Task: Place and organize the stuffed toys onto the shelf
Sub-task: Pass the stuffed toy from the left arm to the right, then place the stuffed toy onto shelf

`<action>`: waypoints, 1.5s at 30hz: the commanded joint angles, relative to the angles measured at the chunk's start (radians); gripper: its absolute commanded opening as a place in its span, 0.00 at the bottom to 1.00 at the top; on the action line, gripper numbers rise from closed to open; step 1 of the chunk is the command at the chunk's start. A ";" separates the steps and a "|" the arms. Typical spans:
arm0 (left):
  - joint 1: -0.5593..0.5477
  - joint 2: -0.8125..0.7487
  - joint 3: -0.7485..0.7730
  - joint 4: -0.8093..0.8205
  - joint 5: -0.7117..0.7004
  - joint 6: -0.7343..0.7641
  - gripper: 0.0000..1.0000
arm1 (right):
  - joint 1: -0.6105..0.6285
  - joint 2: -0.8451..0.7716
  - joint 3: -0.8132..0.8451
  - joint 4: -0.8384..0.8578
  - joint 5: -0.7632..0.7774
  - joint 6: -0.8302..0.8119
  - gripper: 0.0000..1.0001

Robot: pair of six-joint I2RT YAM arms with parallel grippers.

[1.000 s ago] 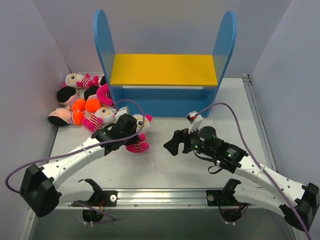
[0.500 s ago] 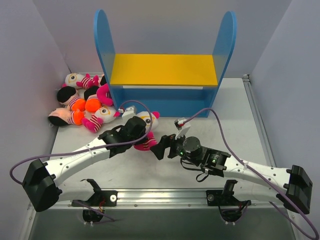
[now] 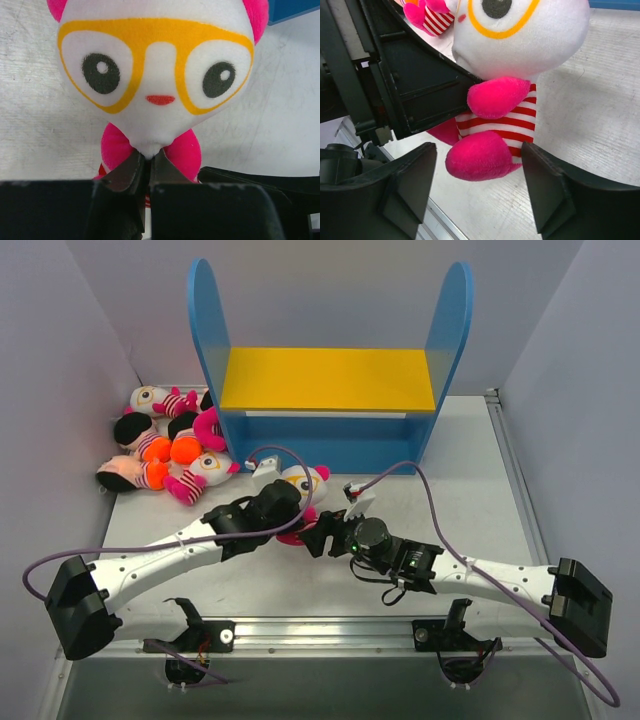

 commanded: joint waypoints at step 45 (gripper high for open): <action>0.473 -0.643 -0.032 -0.251 0.165 0.596 0.84 | -0.544 -0.133 0.000 0.133 -0.216 -0.324 0.00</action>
